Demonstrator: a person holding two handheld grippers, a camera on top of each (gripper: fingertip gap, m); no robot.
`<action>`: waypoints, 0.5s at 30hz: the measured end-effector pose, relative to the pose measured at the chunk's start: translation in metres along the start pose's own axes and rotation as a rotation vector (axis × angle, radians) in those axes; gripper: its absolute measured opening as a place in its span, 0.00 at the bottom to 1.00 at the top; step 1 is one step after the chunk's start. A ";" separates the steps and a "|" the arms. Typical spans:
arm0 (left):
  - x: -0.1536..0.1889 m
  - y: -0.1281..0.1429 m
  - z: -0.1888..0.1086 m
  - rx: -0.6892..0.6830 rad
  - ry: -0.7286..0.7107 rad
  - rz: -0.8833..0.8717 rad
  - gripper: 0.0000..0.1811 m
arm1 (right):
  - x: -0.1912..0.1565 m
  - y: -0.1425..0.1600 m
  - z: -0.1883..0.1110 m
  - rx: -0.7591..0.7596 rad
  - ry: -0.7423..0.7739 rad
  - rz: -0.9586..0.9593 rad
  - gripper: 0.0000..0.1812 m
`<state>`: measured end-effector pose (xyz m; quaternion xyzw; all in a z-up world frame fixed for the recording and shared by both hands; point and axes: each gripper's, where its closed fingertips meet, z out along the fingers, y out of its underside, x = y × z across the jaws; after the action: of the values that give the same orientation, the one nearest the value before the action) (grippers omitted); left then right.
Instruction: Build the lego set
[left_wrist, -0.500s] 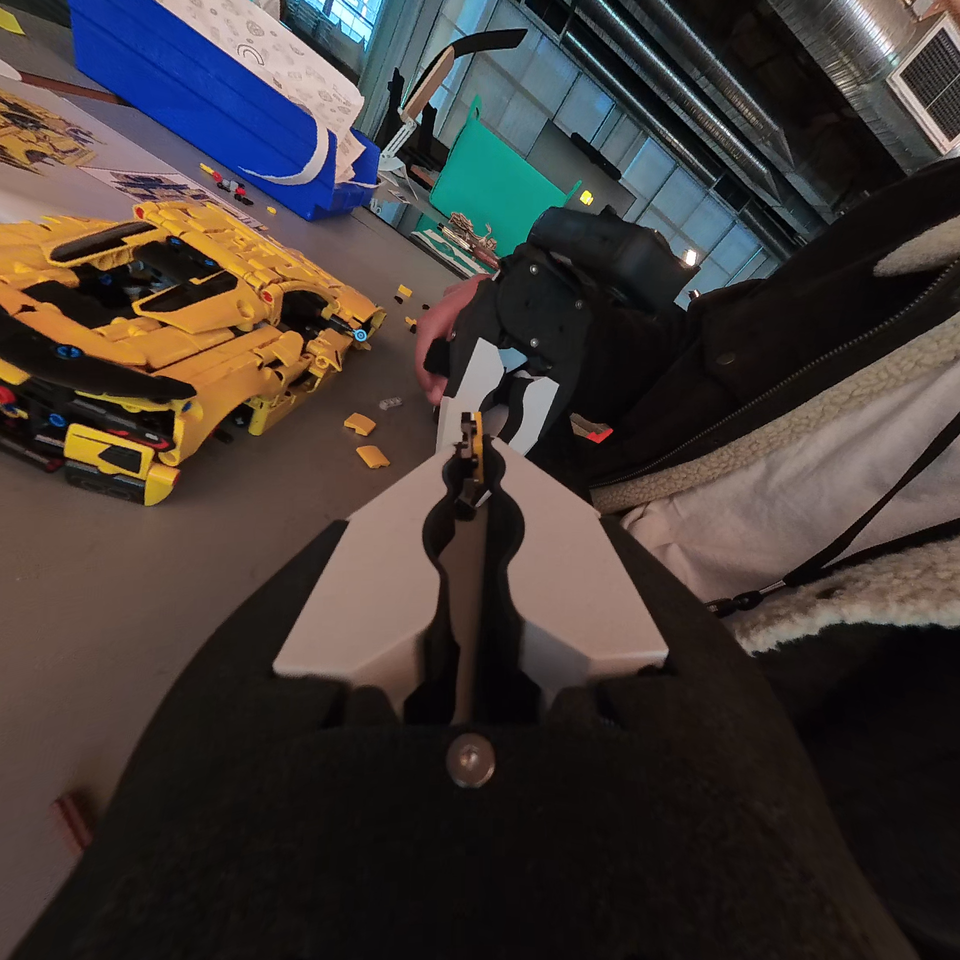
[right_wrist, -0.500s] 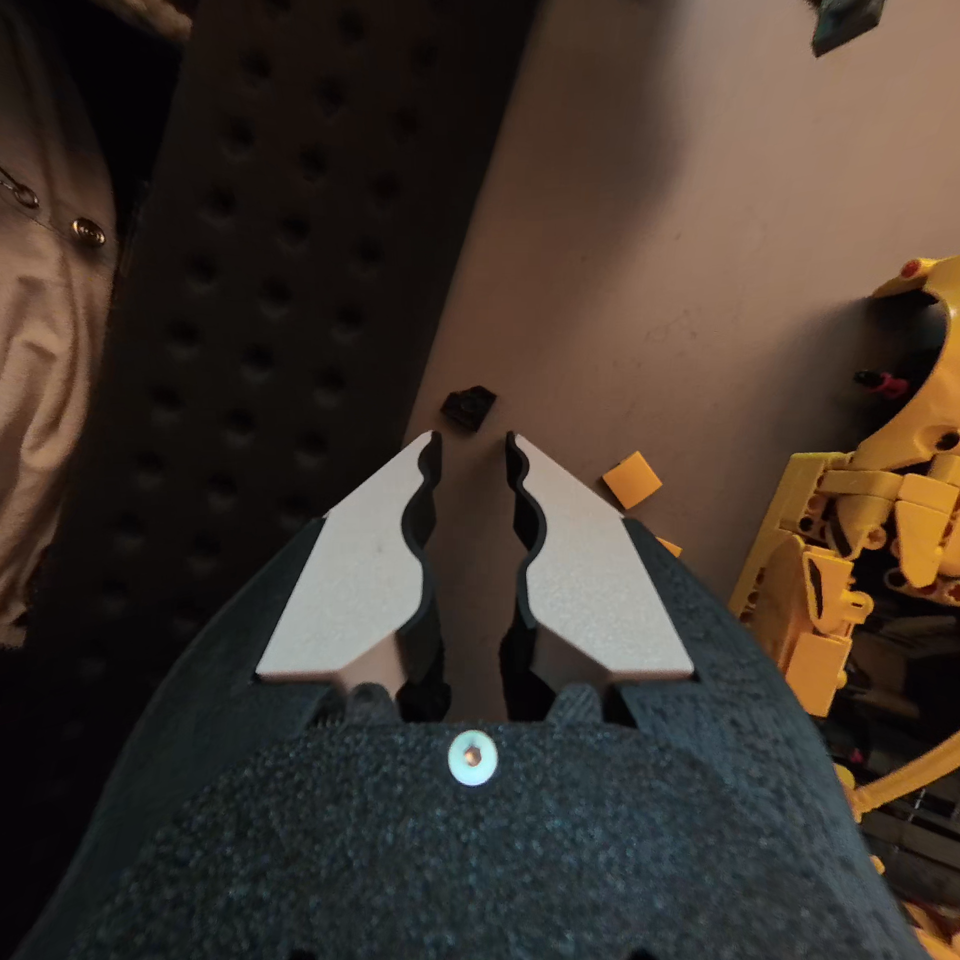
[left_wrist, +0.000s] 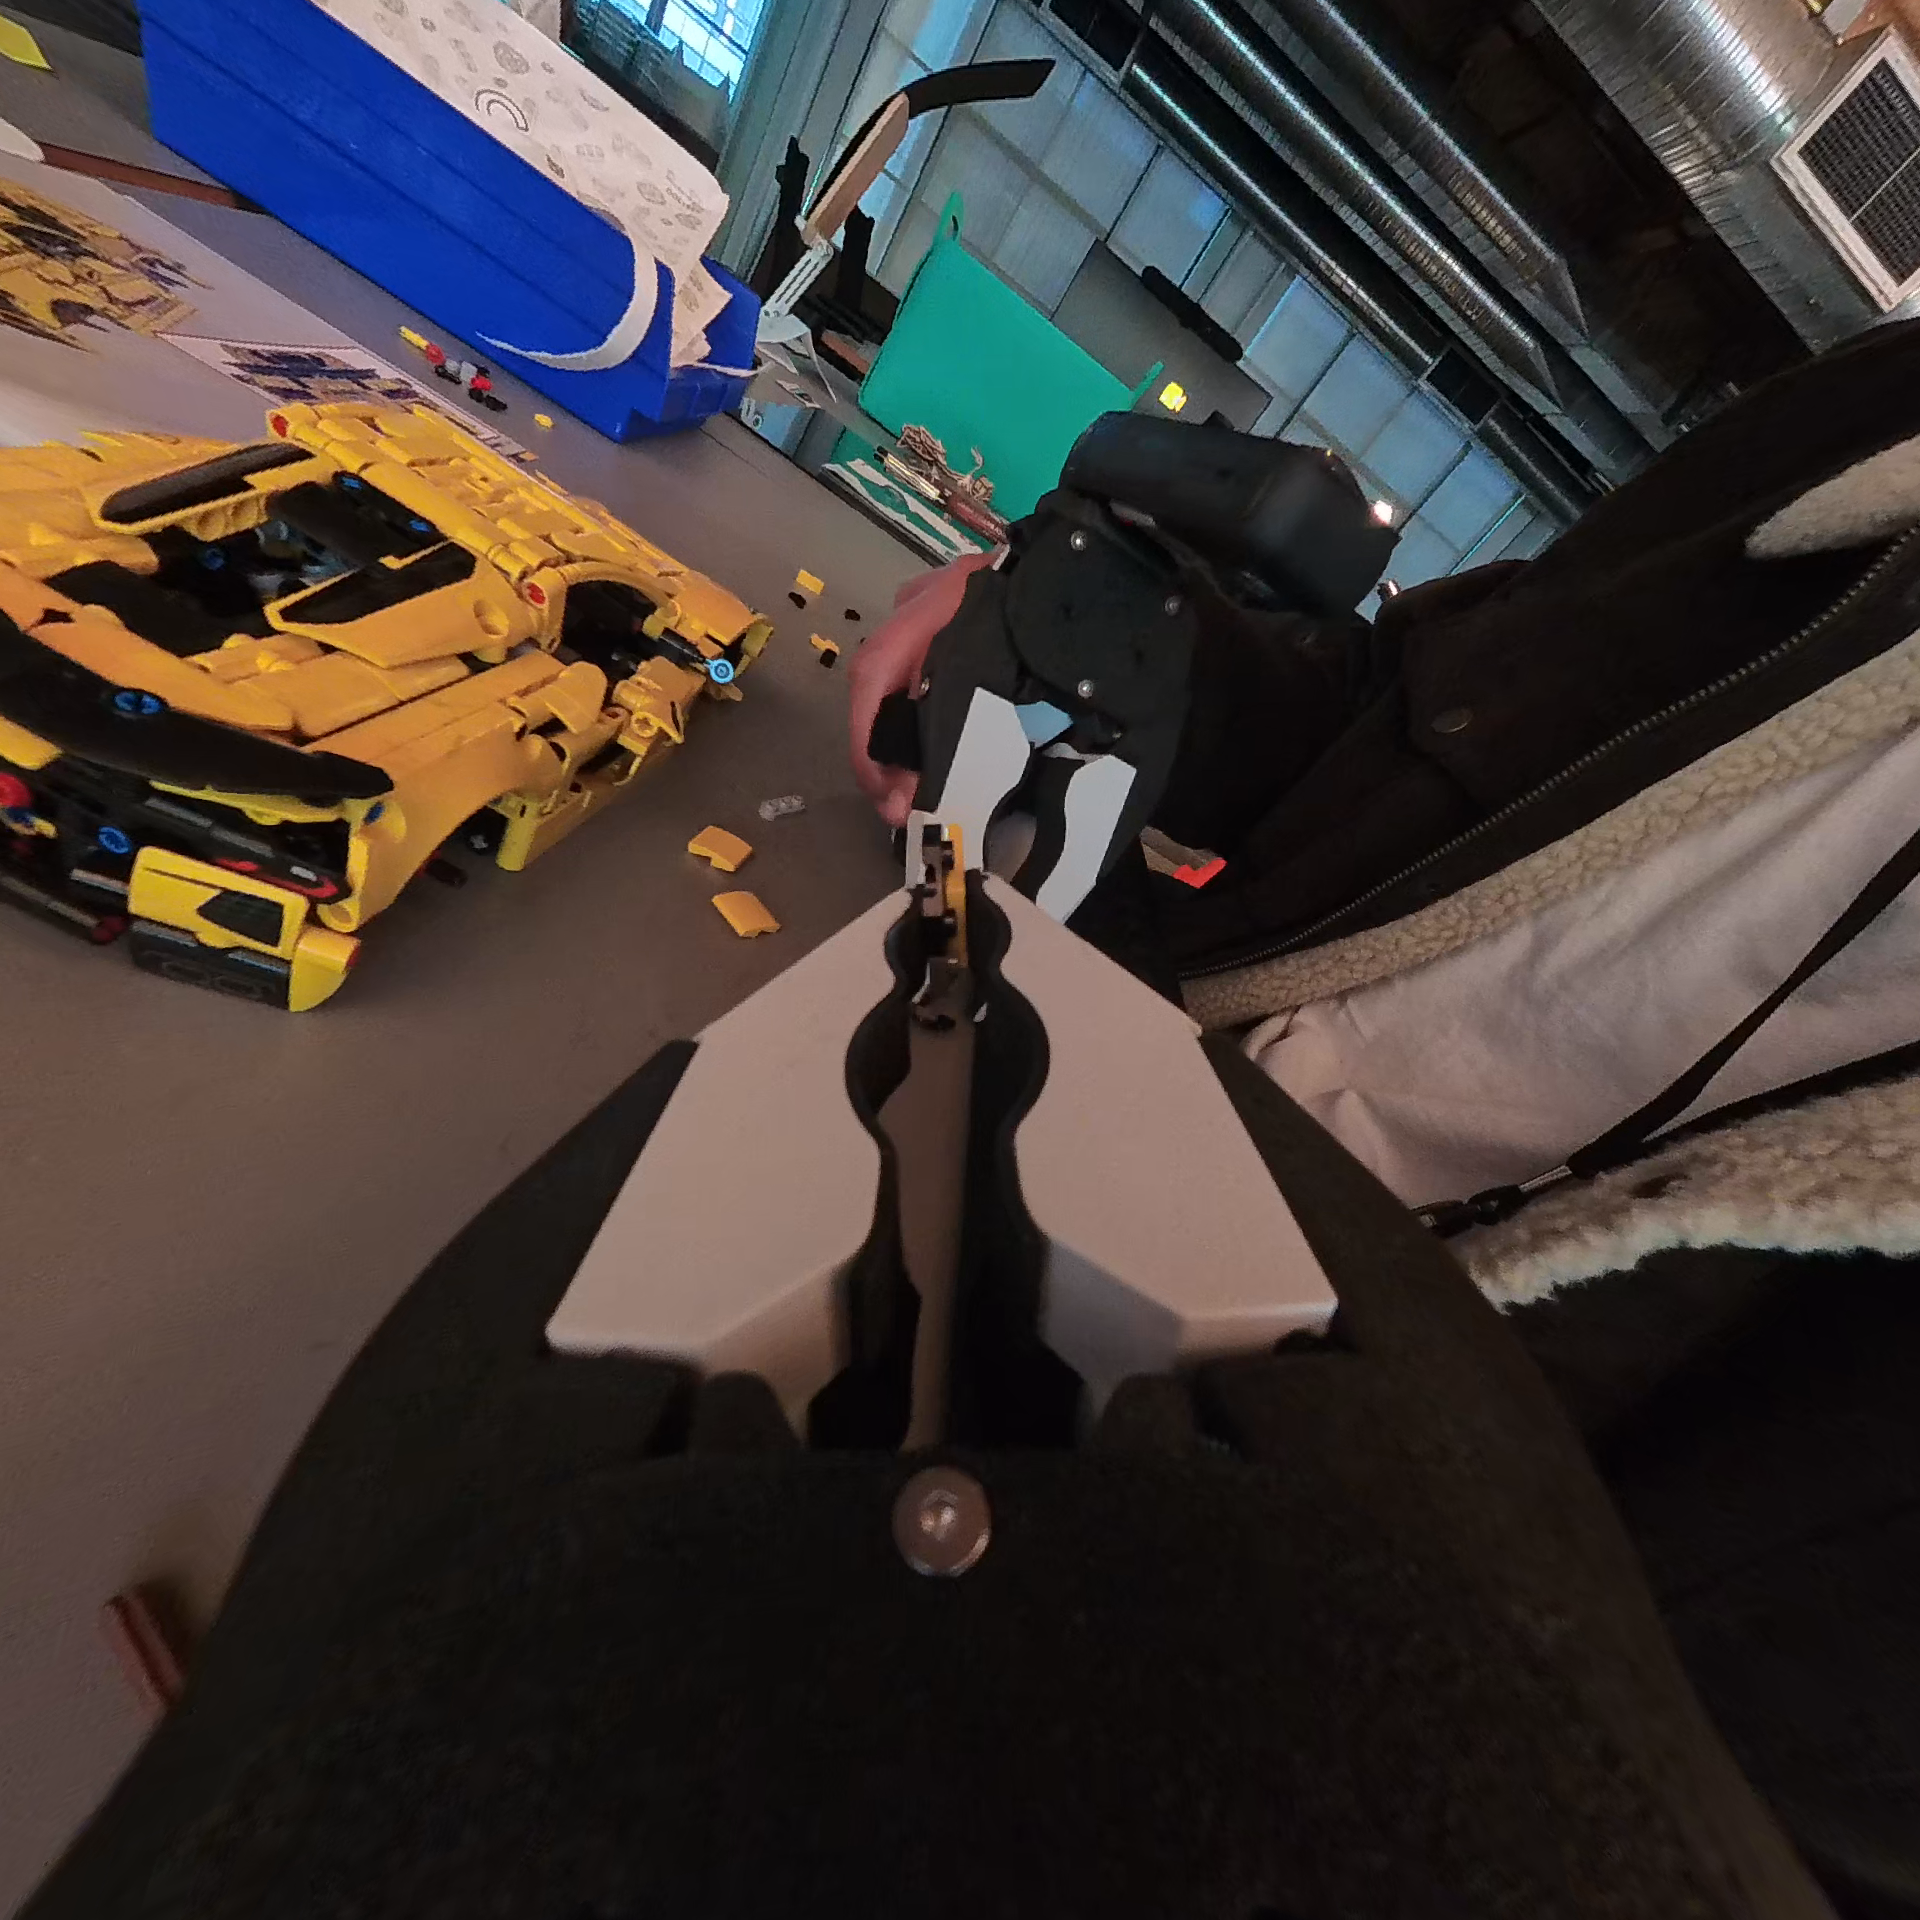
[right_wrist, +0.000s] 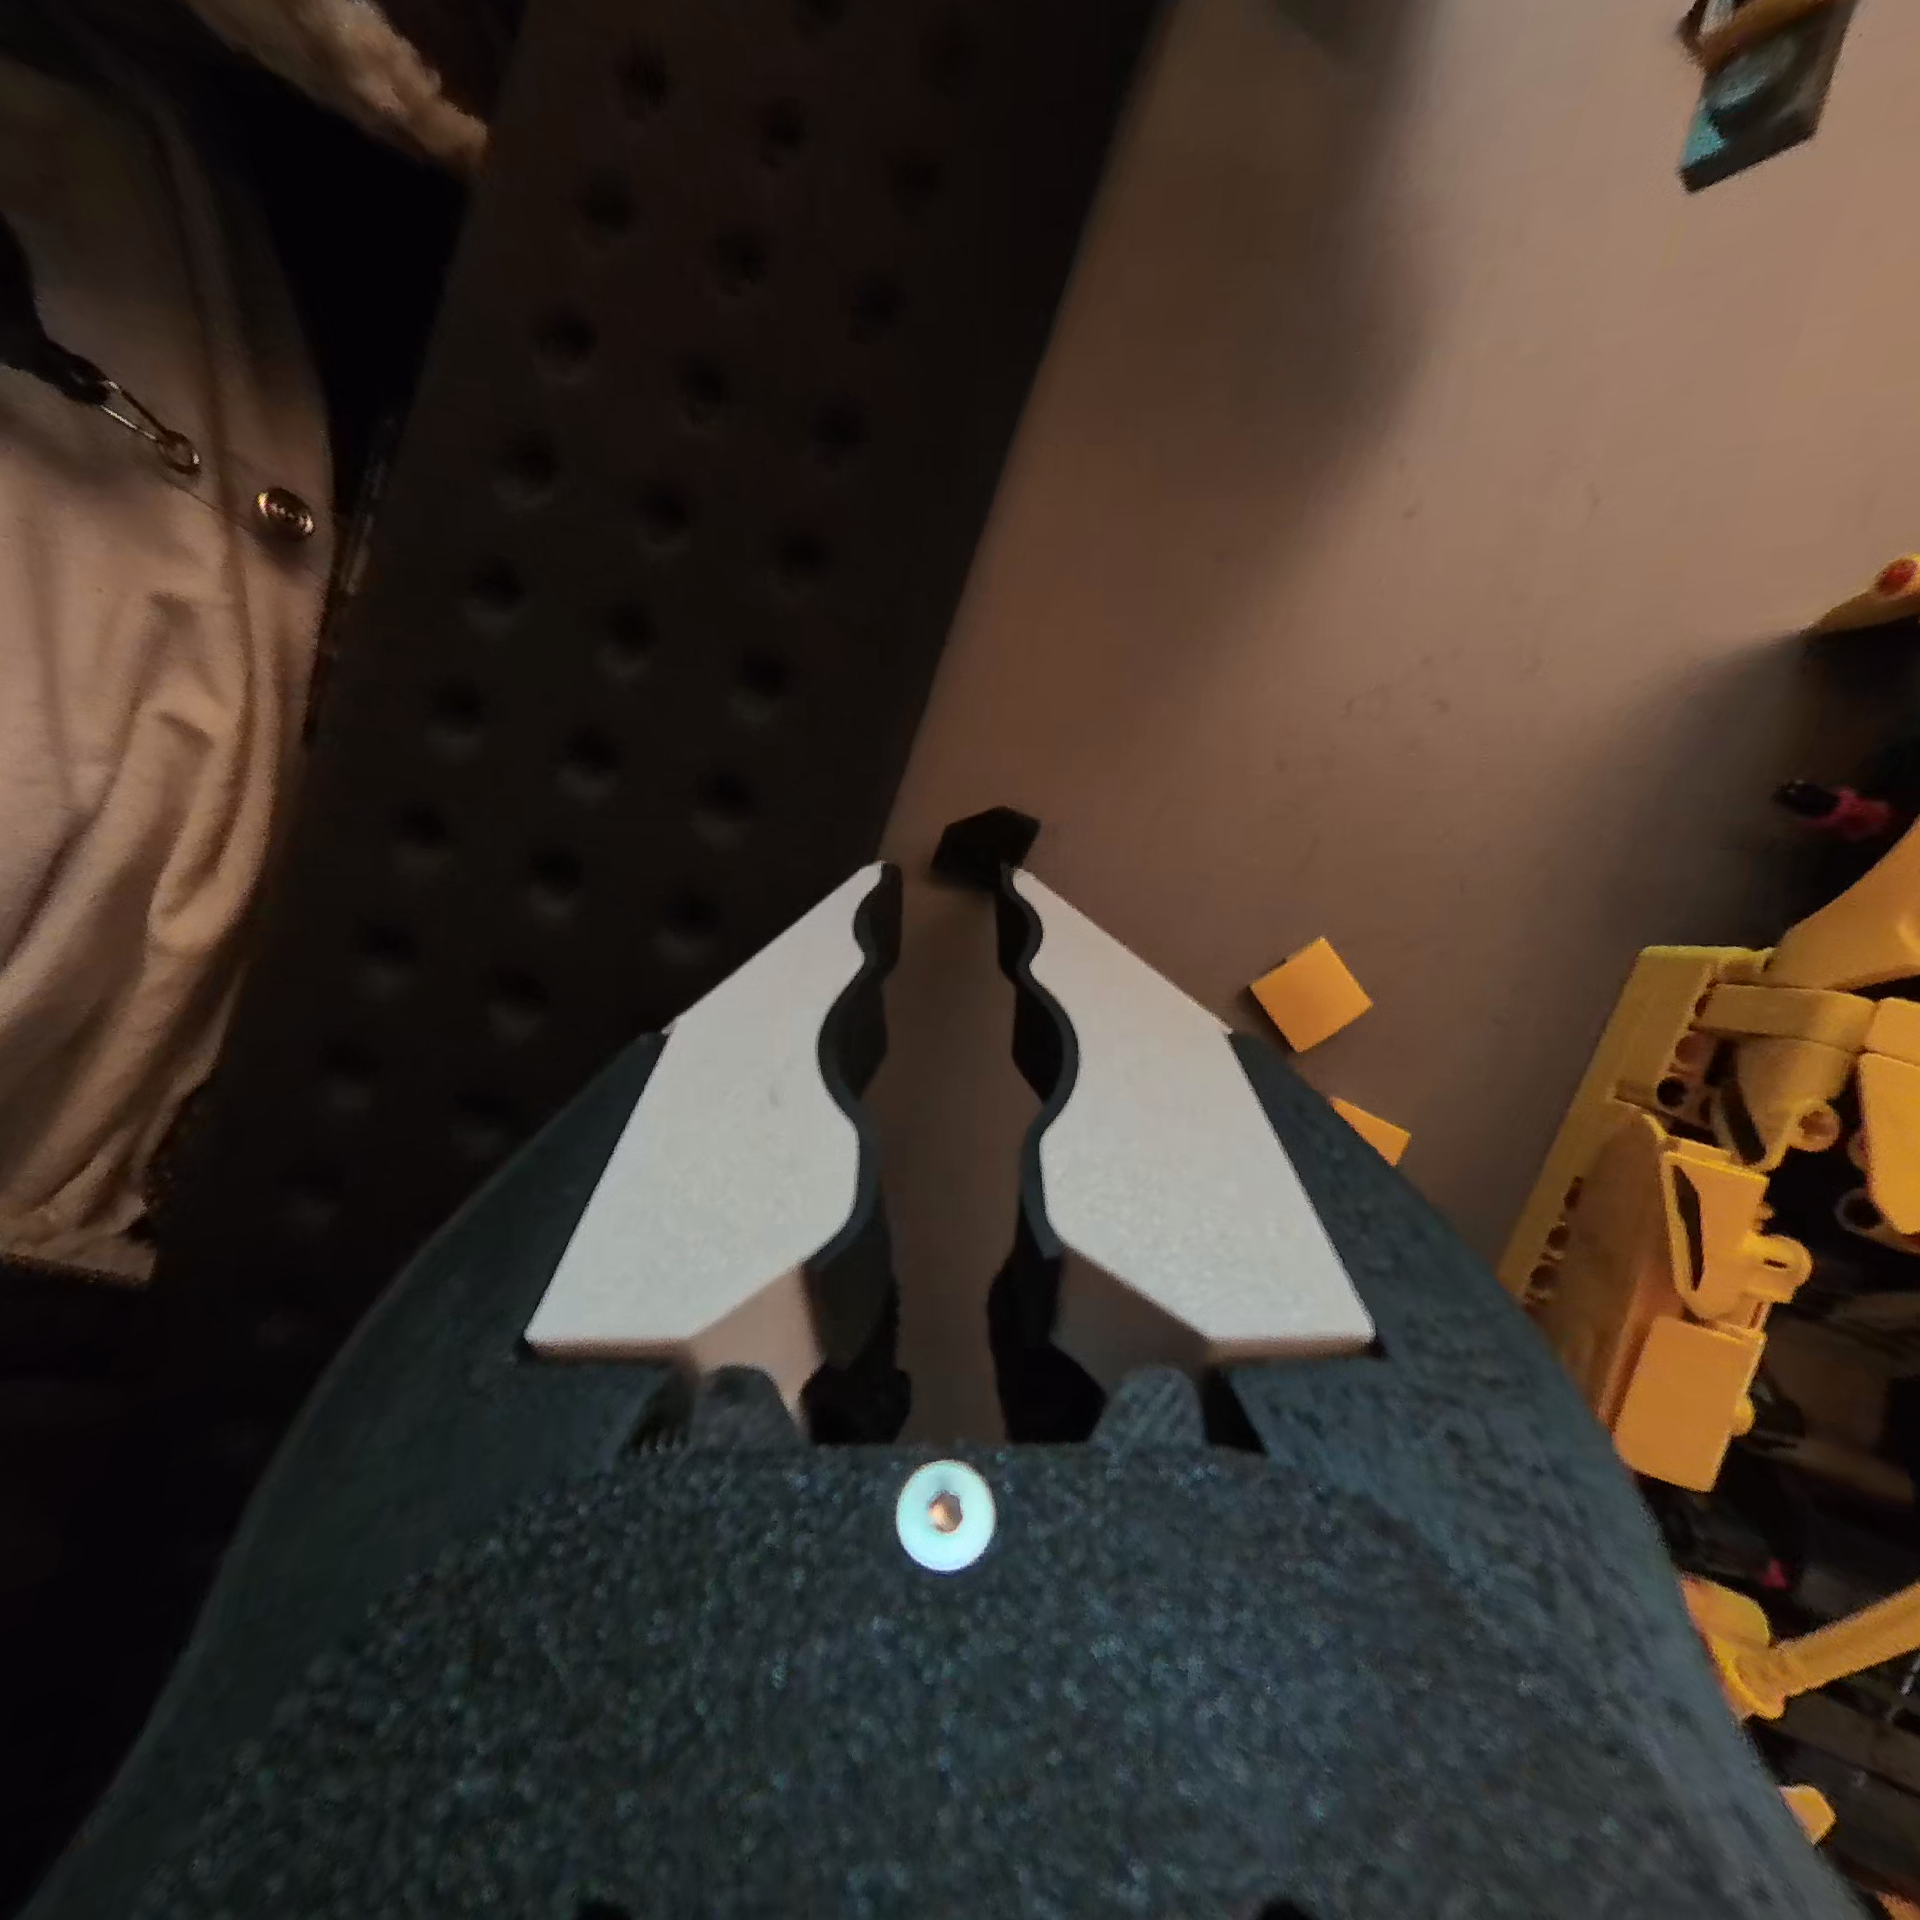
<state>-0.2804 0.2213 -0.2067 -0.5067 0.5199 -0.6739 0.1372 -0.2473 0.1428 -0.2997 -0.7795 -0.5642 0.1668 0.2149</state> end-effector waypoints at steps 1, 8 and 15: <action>0.000 0.000 0.000 0.000 0.000 0.000 0.03 | 0.001 0.000 0.000 -0.004 -0.001 0.000 0.10; 0.000 0.000 0.000 -0.002 0.003 -0.003 0.03 | 0.003 0.001 -0.001 -0.016 -0.034 0.035 0.10; 0.000 0.001 0.001 -0.006 0.007 -0.004 0.03 | 0.004 0.000 -0.001 -0.092 -0.122 0.124 0.09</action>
<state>-0.2799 0.2203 -0.2075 -0.5056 0.5214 -0.6744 0.1326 -0.2453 0.1465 -0.2991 -0.8105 -0.5338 0.2009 0.1334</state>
